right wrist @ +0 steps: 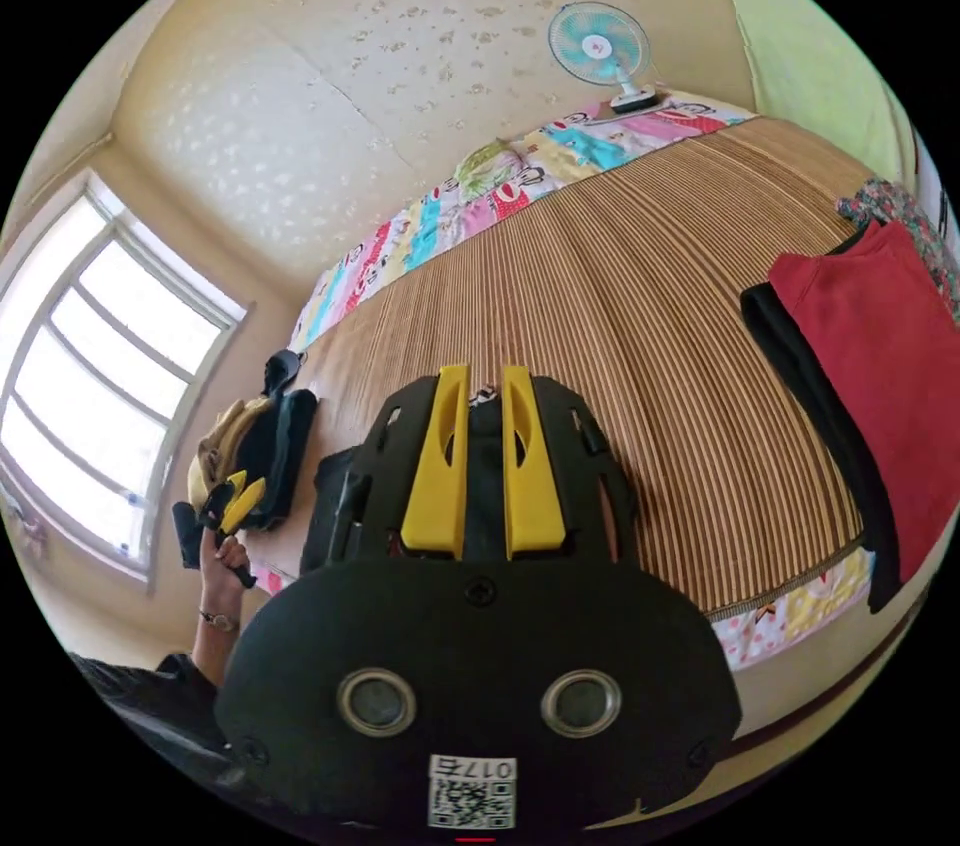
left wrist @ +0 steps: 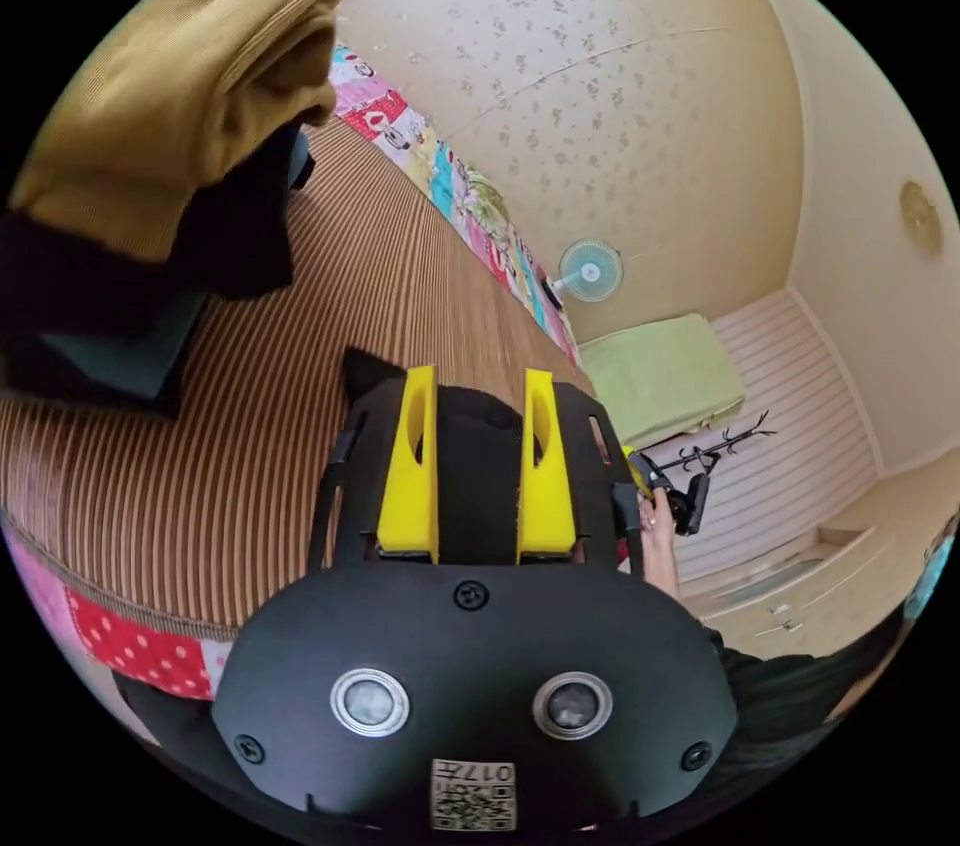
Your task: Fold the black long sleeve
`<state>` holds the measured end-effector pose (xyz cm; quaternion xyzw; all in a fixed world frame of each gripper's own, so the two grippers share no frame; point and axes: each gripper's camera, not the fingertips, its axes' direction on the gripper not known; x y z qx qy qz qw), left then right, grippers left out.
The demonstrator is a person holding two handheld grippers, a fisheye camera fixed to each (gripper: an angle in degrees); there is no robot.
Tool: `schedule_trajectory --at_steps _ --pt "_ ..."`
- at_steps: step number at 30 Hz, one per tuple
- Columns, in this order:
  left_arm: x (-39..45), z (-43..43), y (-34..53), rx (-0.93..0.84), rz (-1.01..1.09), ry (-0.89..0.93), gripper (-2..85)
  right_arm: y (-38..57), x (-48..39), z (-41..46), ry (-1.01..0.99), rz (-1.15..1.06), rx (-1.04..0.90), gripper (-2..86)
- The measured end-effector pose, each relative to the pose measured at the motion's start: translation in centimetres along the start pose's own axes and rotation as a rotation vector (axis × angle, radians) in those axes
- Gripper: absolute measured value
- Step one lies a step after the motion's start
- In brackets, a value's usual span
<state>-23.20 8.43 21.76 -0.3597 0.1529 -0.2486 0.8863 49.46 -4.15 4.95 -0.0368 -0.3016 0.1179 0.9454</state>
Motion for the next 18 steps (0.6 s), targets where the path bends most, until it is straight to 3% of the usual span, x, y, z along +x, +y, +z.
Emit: schedule_trajectory --at_steps 5,9,14,18 --pt "-3.1 -0.6 8.1 -0.158 -0.081 -0.096 14.4 8.7 0.6 4.4 0.216 -0.111 -0.153 8.9" --pt "-3.5 0.1 11.9 -0.248 -0.159 -0.025 14.6 12.7 2.5 2.8 0.1 -0.065 -0.171 10.3" --pt "-3.9 1.0 12.8 -0.234 -0.239 0.033 13.9 17.7 5.0 -2.9 0.146 0.127 0.04 13.0" --pt "-5.0 2.4 11.2 -0.251 -0.3 0.077 11.4 18.5 8.2 -1.5 -0.048 0.308 -0.069 13.3"
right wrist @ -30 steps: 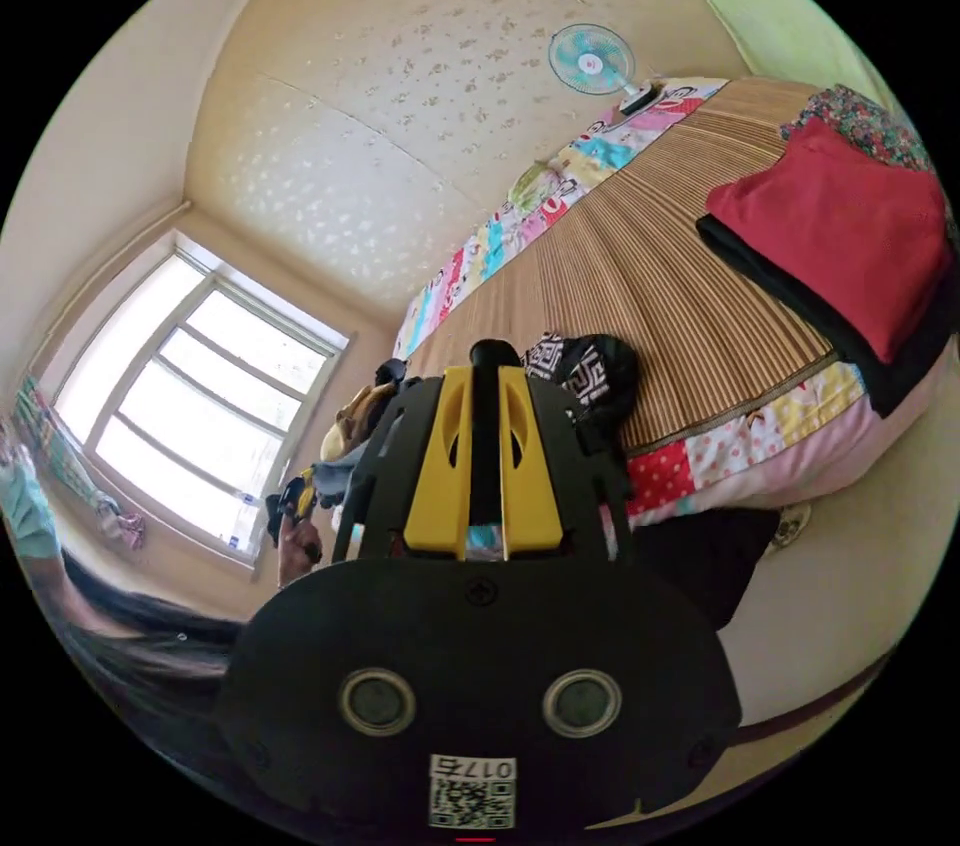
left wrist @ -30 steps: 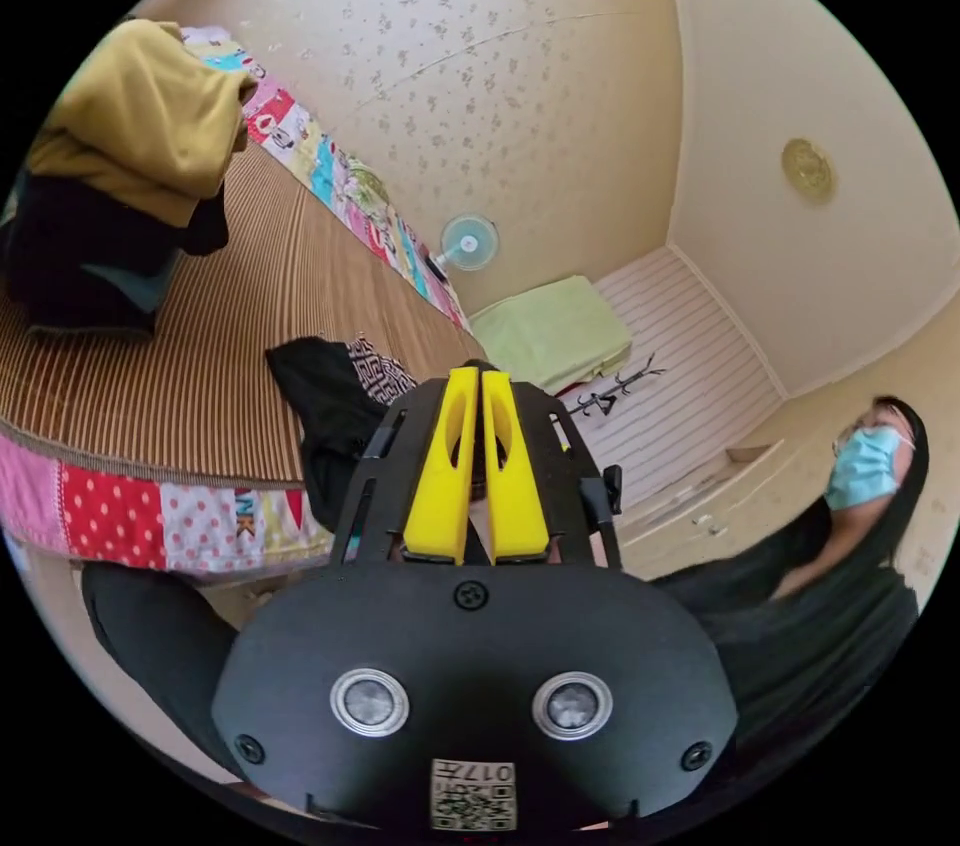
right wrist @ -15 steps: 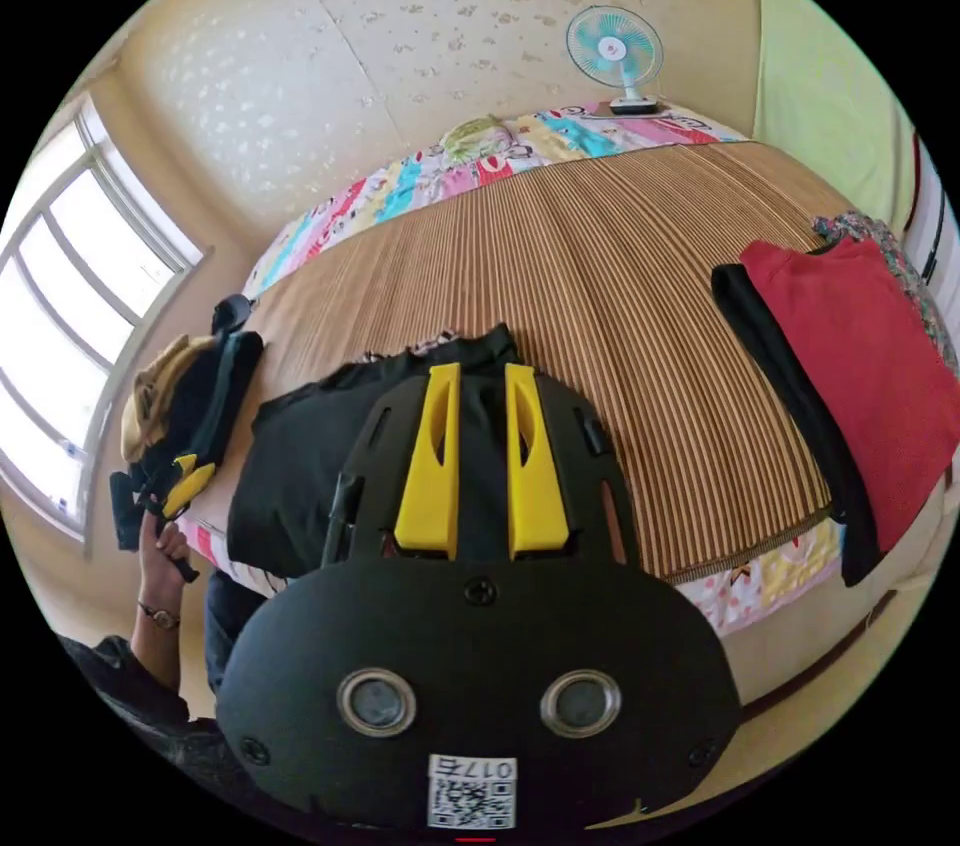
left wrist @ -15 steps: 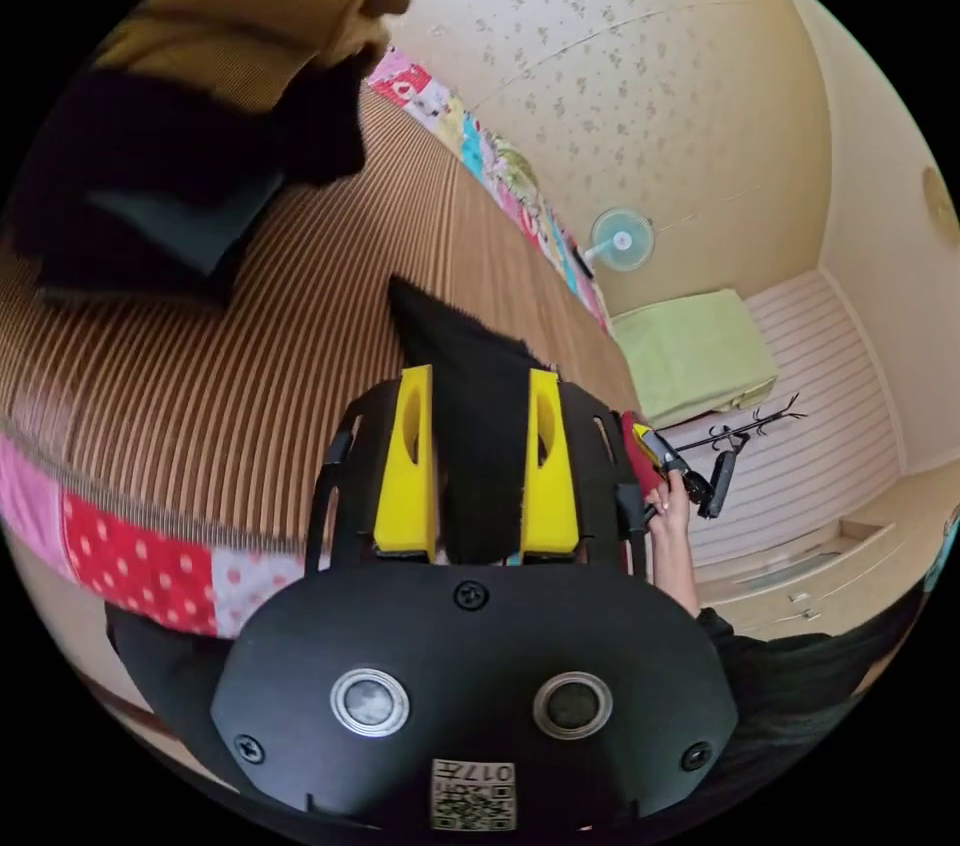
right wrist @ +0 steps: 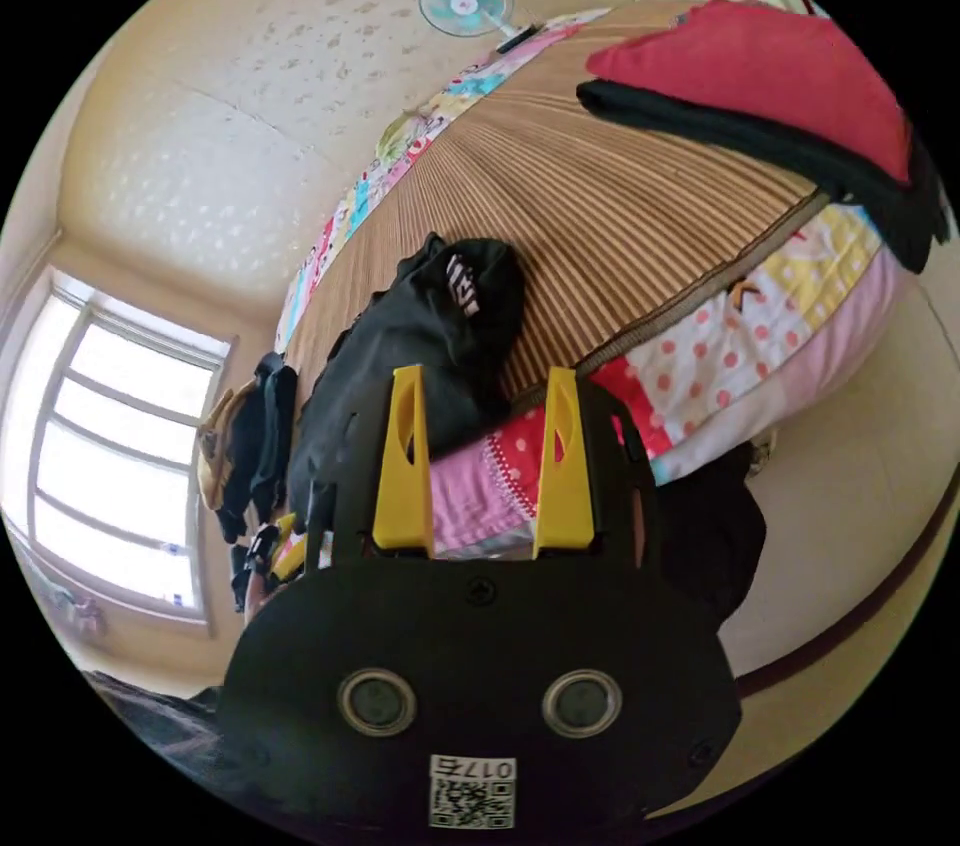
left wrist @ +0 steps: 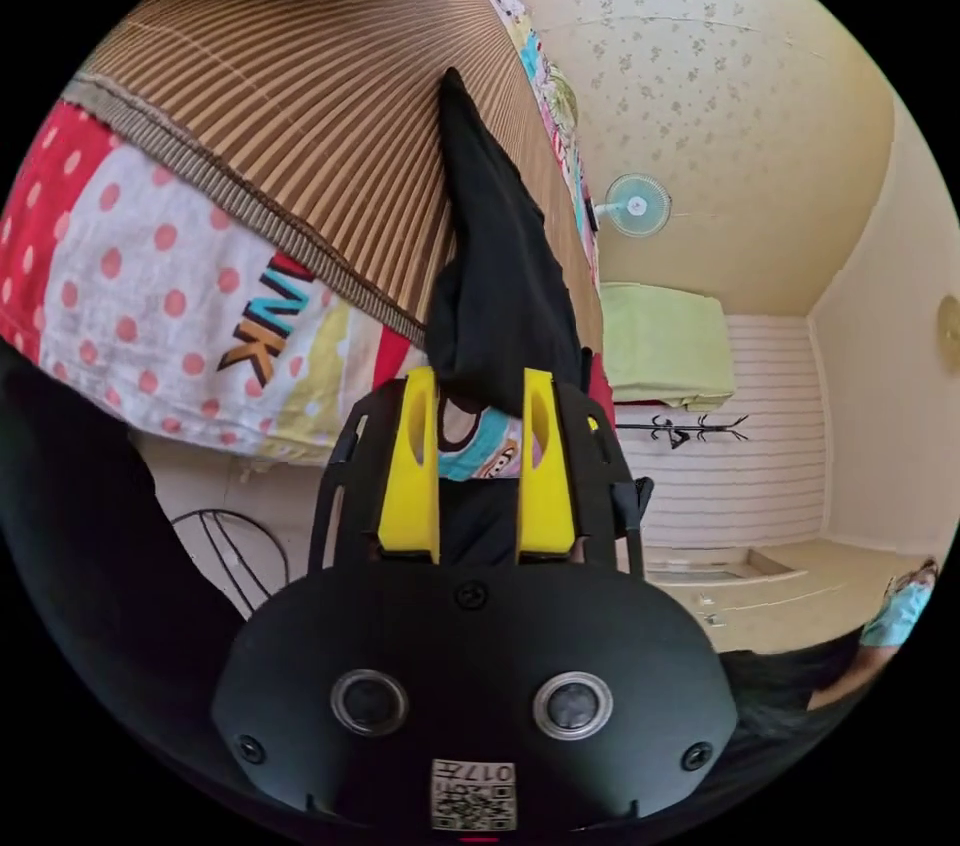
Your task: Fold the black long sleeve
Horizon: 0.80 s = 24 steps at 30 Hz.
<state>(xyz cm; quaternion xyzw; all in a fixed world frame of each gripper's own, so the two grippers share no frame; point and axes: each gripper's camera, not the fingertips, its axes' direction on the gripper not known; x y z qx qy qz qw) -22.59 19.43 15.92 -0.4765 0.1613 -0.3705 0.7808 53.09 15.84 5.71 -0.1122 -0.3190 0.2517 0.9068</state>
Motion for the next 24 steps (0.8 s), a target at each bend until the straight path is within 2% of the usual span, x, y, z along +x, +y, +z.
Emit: schedule_trajectory --at_steps 2,4,7,8,13,18,21,24 --pt "-1.1 -0.2 -0.7 -0.013 -0.146 -0.002 7.7 -0.4 0.3 0.6 -0.082 0.042 -0.04 8.0" --pt "-1.2 -1.1 -0.7 -0.011 -0.185 0.033 4.7 -1.1 -0.7 -0.5 -0.187 -0.001 -0.003 5.1" --pt "0.8 -3.2 -0.4 0.007 -0.087 0.069 1.1 -2.7 -3.7 -3.2 -0.275 -0.082 0.038 3.8" --pt "1.8 -4.4 -0.2 0.039 -0.031 0.154 0.5 -3.0 -5.3 -4.5 -0.29 -0.13 0.048 3.5" --pt "5.3 -9.0 -0.8 0.152 0.071 0.235 -0.5 -3.7 -9.0 -8.1 -0.358 -0.225 0.097 2.9" --pt "7.8 -9.3 -6.1 0.14 0.092 0.265 -0.6 -8.1 -10.1 -5.1 -0.301 -0.232 0.036 2.7" --pt "10.3 -8.7 -9.7 0.125 0.125 0.265 -0.6 -11.5 -11.7 -4.2 -0.369 -0.246 0.033 2.6" --pt "14.3 -10.2 -11.5 0.15 0.229 0.311 -0.7 -13.9 -15.5 -7.8 -0.458 -0.347 0.106 2.6"
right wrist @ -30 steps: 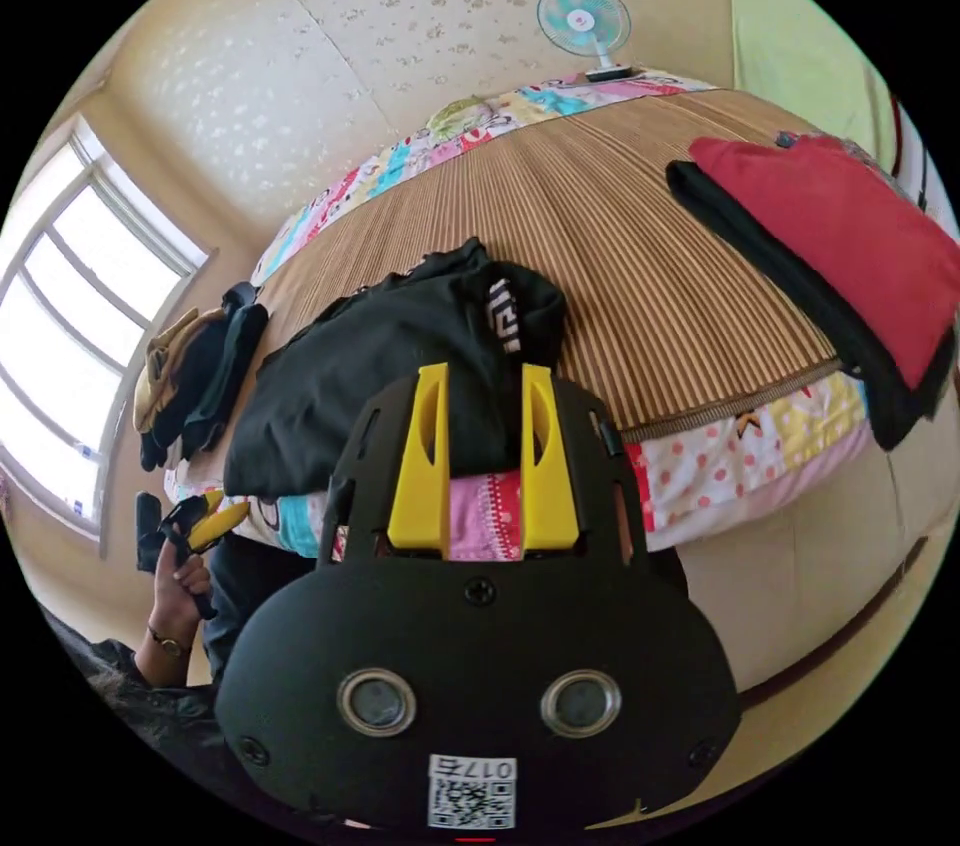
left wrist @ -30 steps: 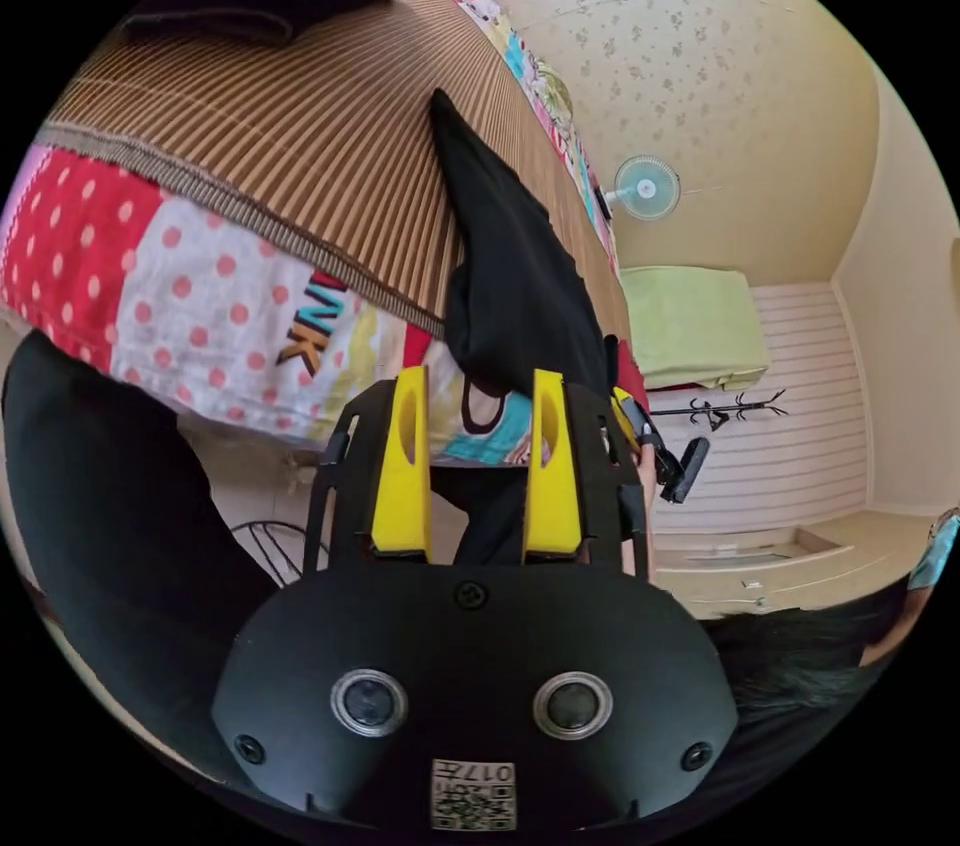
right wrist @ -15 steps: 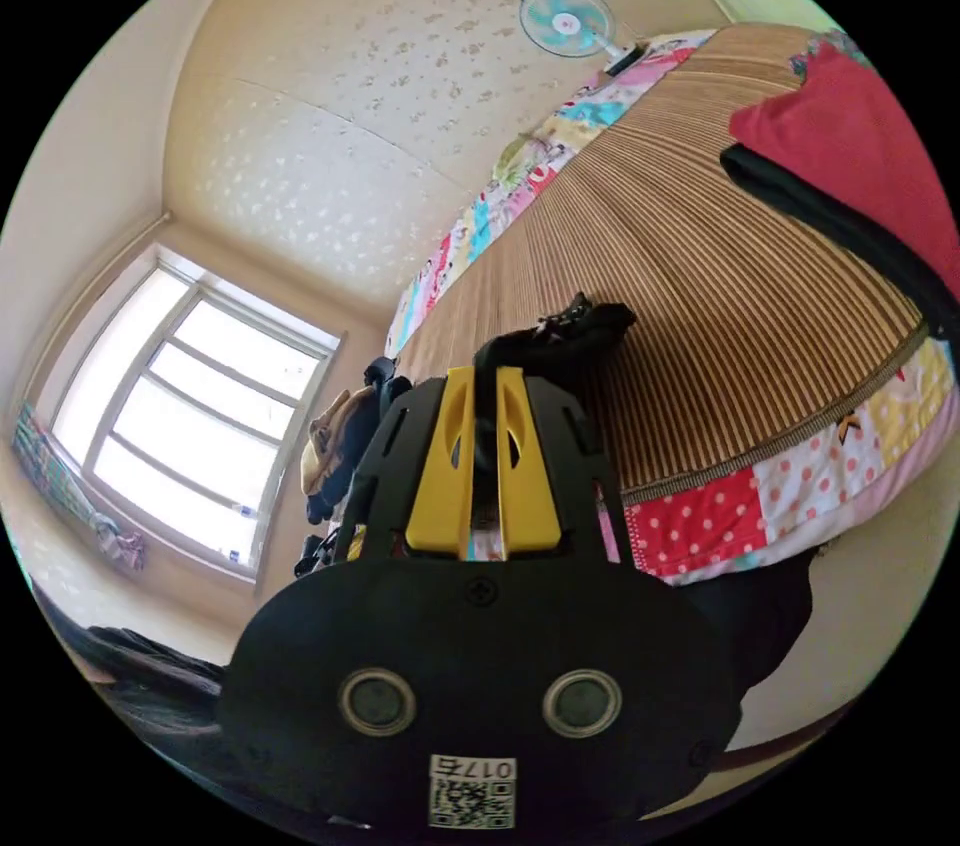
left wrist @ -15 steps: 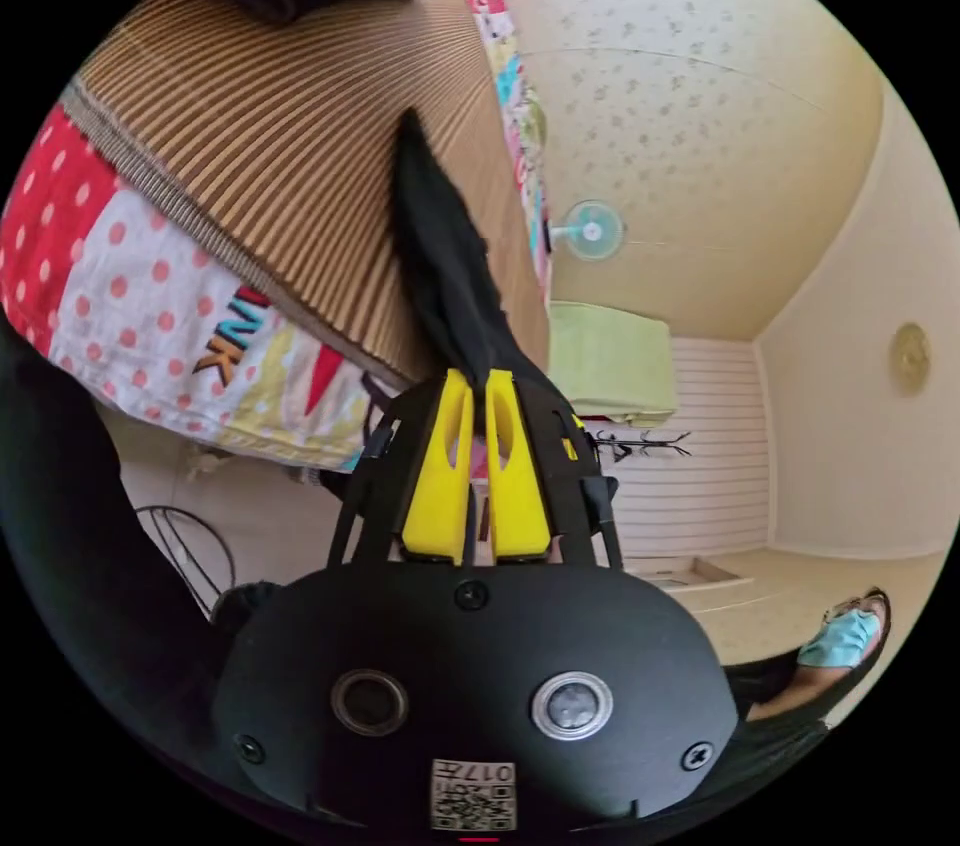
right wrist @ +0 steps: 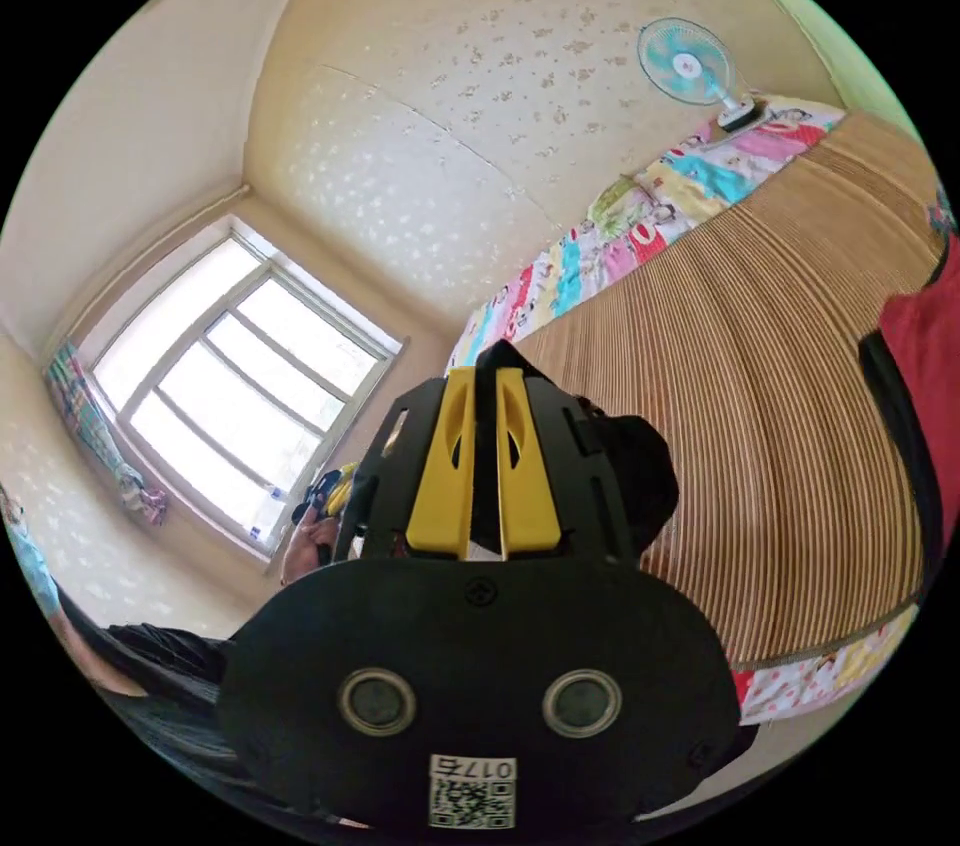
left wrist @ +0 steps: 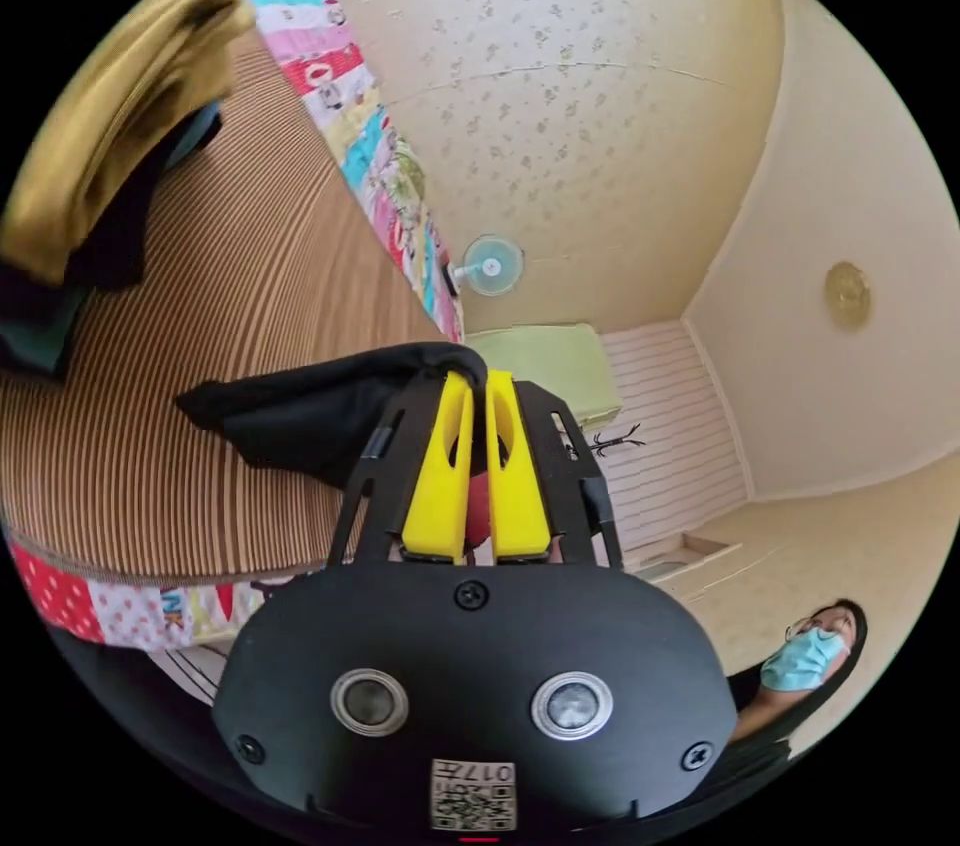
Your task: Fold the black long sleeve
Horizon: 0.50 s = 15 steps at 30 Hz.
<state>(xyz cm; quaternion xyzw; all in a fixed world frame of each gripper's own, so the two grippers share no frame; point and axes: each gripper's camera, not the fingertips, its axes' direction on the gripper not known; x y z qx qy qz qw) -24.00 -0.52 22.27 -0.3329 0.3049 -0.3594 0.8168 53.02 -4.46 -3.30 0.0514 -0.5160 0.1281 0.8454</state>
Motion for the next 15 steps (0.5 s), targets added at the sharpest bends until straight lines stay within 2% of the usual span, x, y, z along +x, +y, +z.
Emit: schedule_trajectory --at_steps 2,7,9,15 --pt "3.4 -0.8 -0.5 0.011 0.127 0.01 -0.6 -1.6 -4.2 -1.9 0.022 -0.139 0.028 2.6" --pt "2.6 -2.5 4.0 0.008 0.174 -0.036 -0.5 2.9 -5.3 -4.0 -0.003 -0.191 0.005 2.4" --pt "-0.7 -2.9 6.9 0.0 0.117 -0.089 -0.5 6.6 -2.7 -3.5 0.031 -0.149 -0.041 2.3" --pt "-14.6 -3.1 16.5 -0.065 -0.246 -0.267 -0.4 20.7 10.3 0.9 0.173 0.228 -0.324 2.0"
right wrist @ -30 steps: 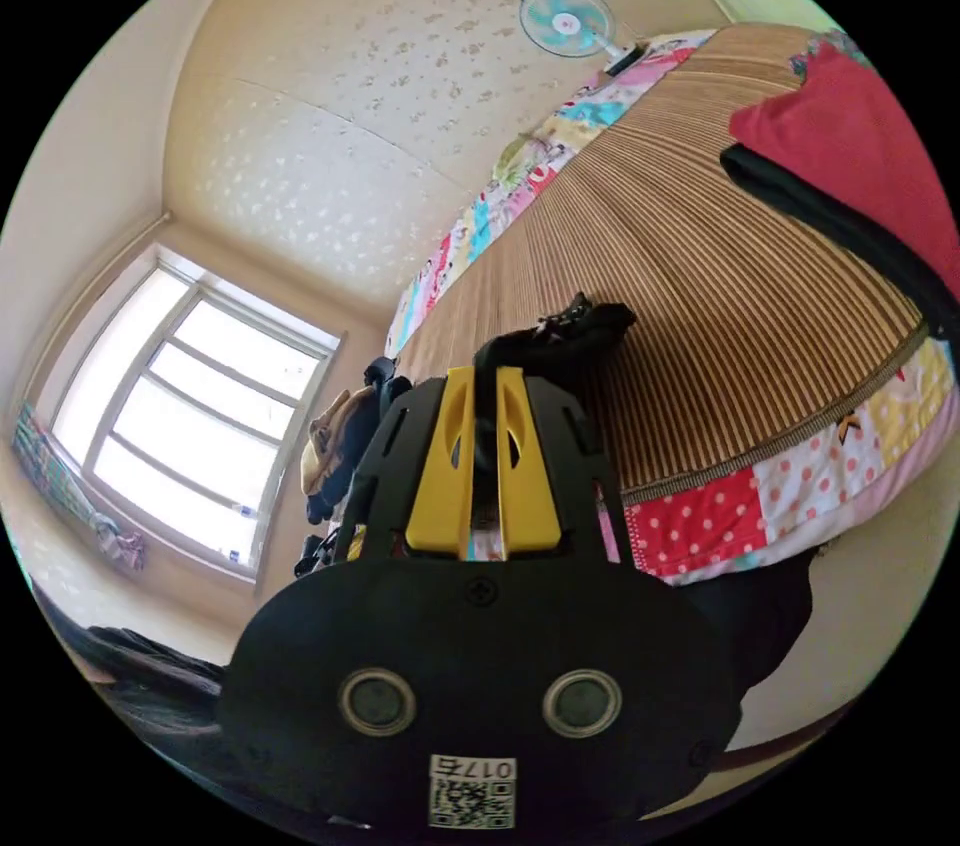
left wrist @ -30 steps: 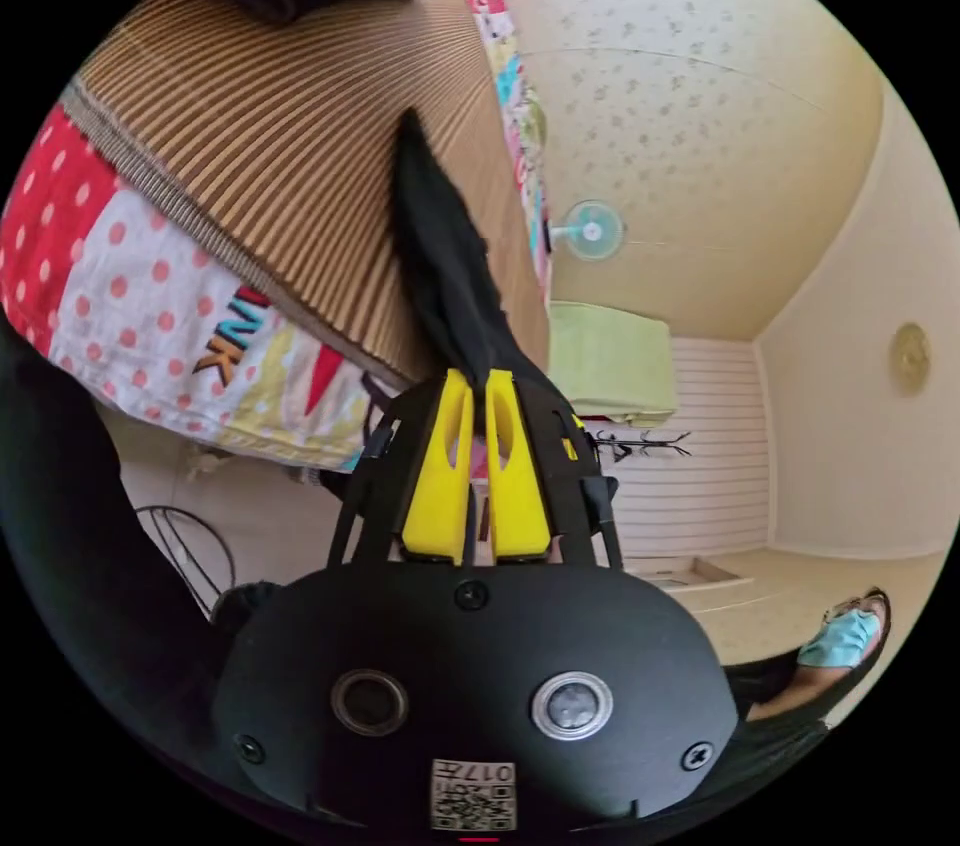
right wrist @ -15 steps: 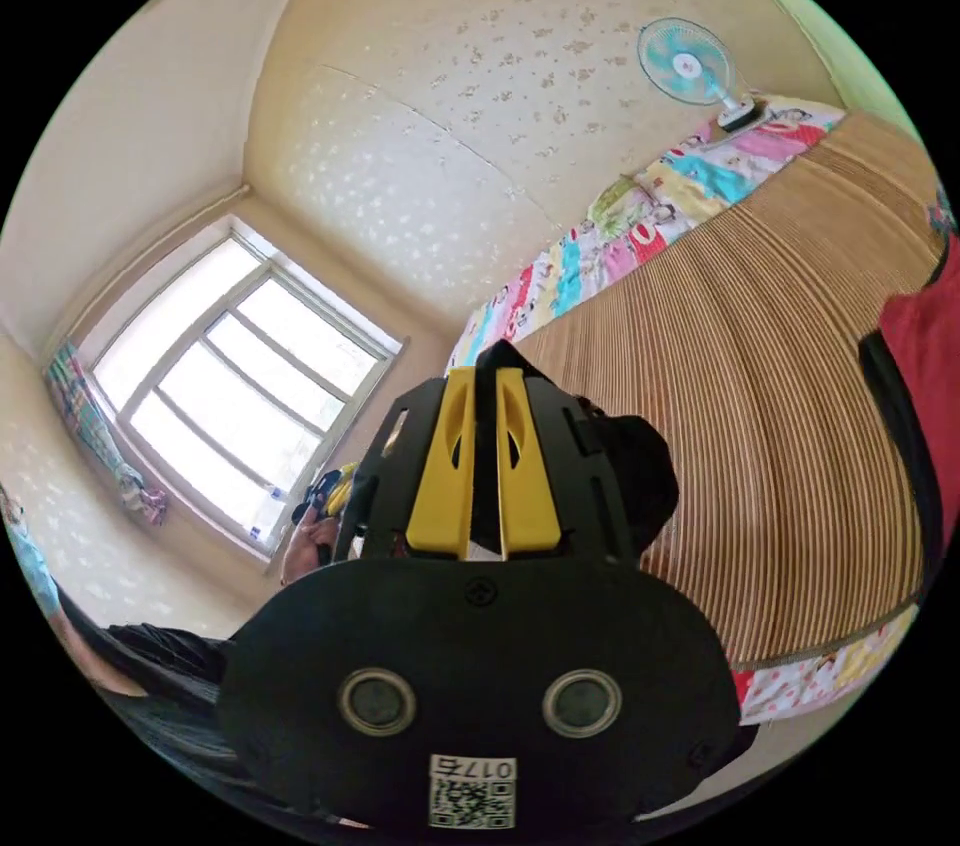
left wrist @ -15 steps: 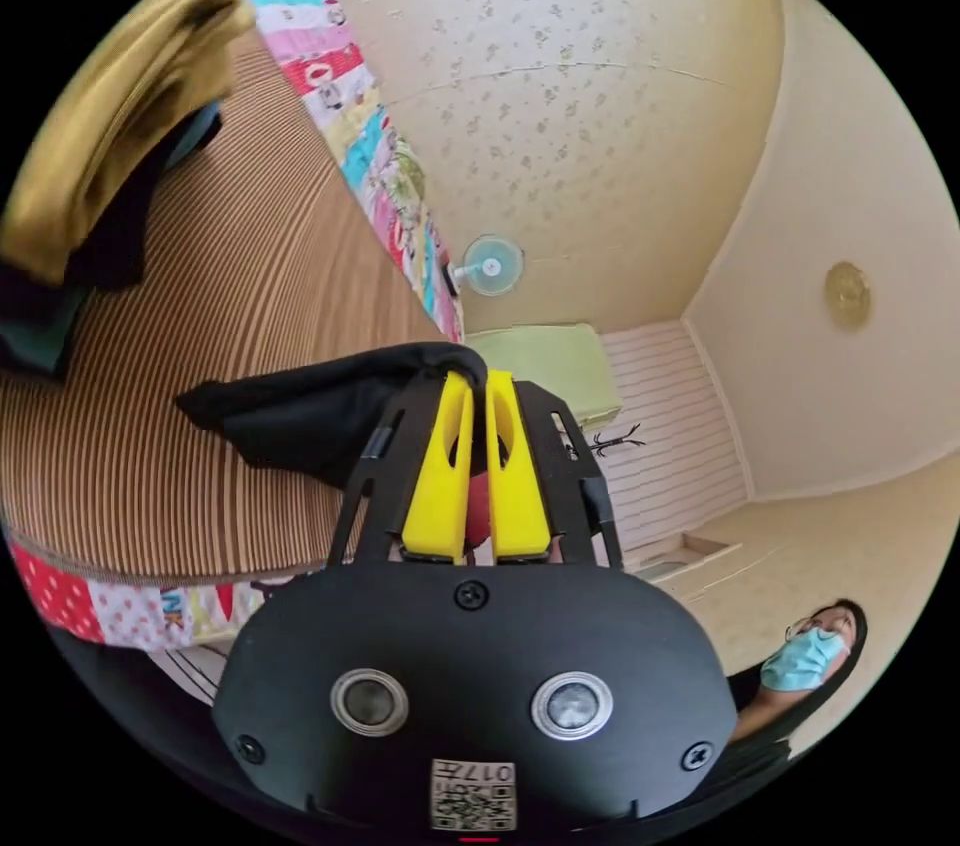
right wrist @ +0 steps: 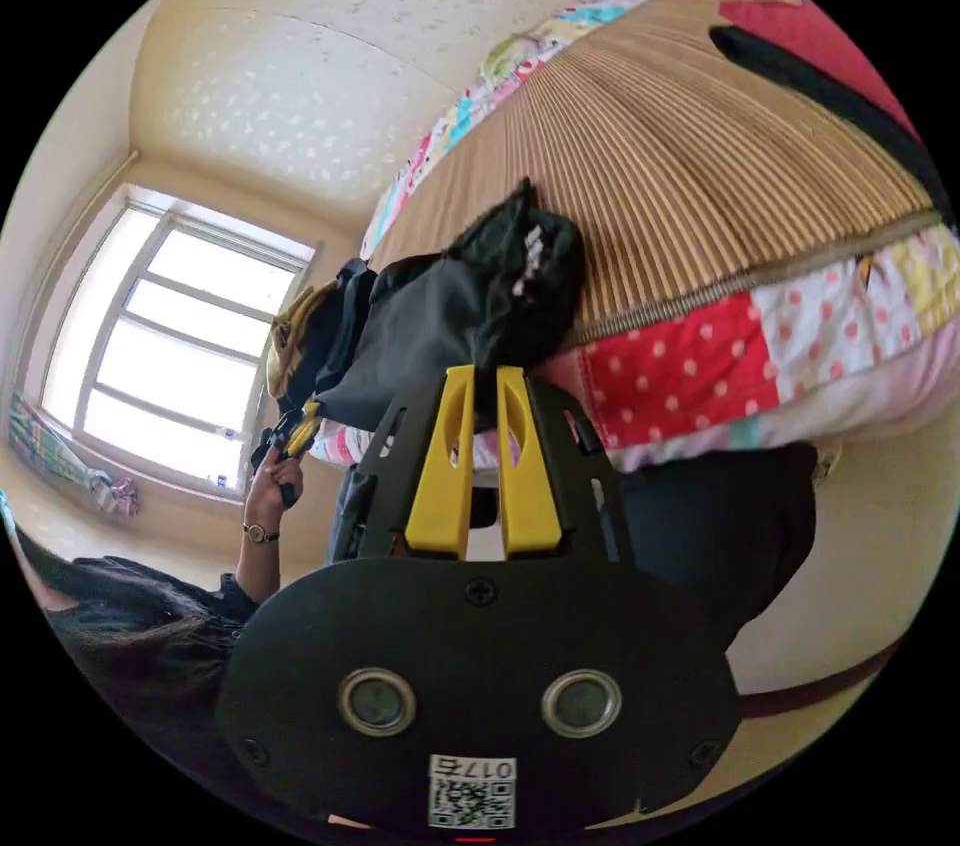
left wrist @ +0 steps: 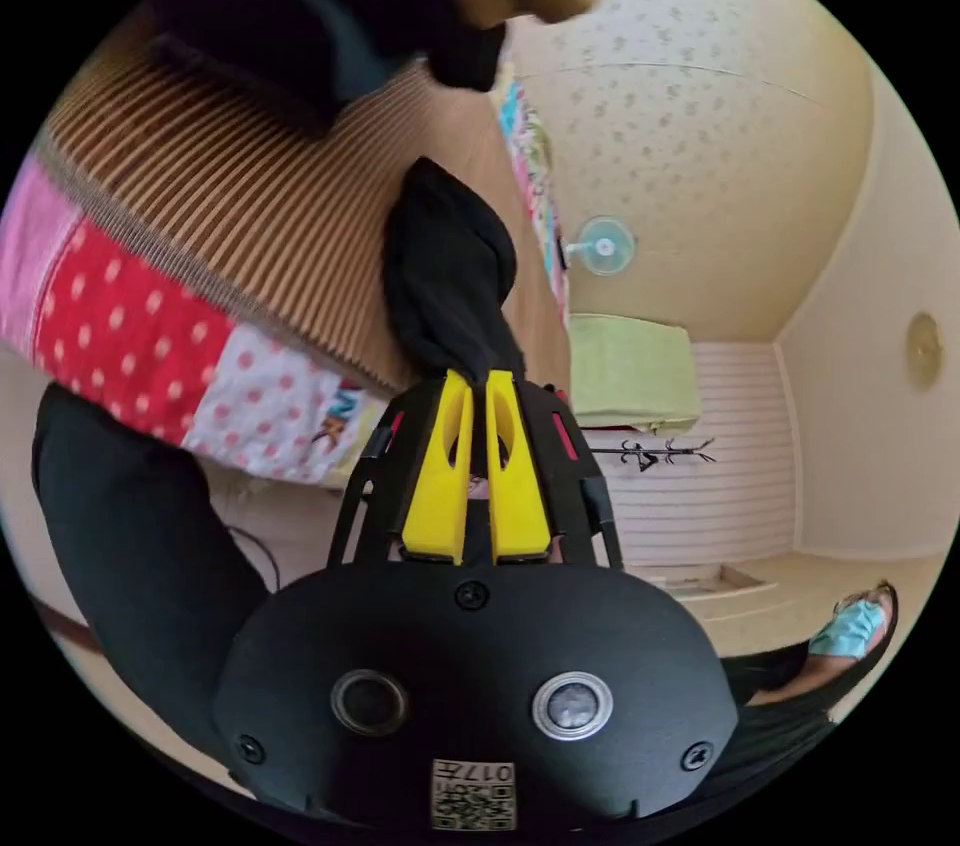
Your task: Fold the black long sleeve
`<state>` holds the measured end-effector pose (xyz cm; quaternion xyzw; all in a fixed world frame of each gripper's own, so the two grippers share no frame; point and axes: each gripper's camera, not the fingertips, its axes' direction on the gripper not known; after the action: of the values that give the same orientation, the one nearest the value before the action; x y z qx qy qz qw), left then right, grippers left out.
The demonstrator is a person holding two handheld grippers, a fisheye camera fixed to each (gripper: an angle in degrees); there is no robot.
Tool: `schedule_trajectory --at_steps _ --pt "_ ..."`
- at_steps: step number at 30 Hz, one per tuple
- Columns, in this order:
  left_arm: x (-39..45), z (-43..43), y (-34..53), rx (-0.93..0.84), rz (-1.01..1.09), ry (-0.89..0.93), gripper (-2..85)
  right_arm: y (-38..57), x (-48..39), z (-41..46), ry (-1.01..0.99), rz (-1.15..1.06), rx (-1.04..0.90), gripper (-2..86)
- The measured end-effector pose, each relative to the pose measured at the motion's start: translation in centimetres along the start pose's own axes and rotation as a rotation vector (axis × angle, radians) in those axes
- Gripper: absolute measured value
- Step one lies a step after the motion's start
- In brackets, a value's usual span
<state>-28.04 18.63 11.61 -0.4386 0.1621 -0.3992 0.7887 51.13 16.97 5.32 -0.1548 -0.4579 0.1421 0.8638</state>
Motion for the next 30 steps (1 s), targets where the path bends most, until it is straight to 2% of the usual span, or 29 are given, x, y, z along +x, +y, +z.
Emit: schedule_trajectory --at_steps 3,6,8,11,16,19,21,25,28,30 --pt "-0.2 0.3 0.7 0.059 0.043 -0.002 -0.5 1.7 2.7 0.8 -0.073 0.064 0.001 2.0" --pt "6.1 2.5 -0.4 0.058 0.254 -0.05 -0.5 0.7 2.6 0.3 -0.077 0.048 0.003 2.0" --pt "13.1 7.1 -0.6 -0.046 0.493 -0.066 -0.3 -0.5 1.6 0.3 -0.025 0.003 -0.024 2.1" --pt "20.3 15.3 2.2 -0.217 0.744 -0.043 0.0 -1.1 1.2 -0.1 -0.001 -0.021 -0.03 2.1" --pt "25.0 29.0 12.3 -0.556 1.021 -0.056 2.8 -1.3 2.5 -1.3 -0.042 -0.01 -0.021 2.2" --pt "23.4 33.4 16.8 -0.71 1.003 -0.085 6.7 -1.5 3.9 -2.4 -0.094 0.012 -0.026 2.4" --pt "21.7 33.1 17.5 -0.715 0.948 -0.031 7.6 -1.8 4.8 -3.2 -0.114 0.033 -0.049 2.6" --pt "17.1 28.8 15.9 -0.553 0.754 -0.006 8.0 -2.1 7.1 -5.5 -0.201 0.06 -0.098 3.6" --pt "14.0 25.6 14.1 -0.368 0.594 -0.147 11.0 -2.4 9.1 -8.2 -0.264 0.104 -0.045 5.7" --pt "12.6 24.7 13.3 -0.312 0.52 -0.219 13.7 -2.7 10.1 -9.8 -0.275 0.127 0.005 7.7"
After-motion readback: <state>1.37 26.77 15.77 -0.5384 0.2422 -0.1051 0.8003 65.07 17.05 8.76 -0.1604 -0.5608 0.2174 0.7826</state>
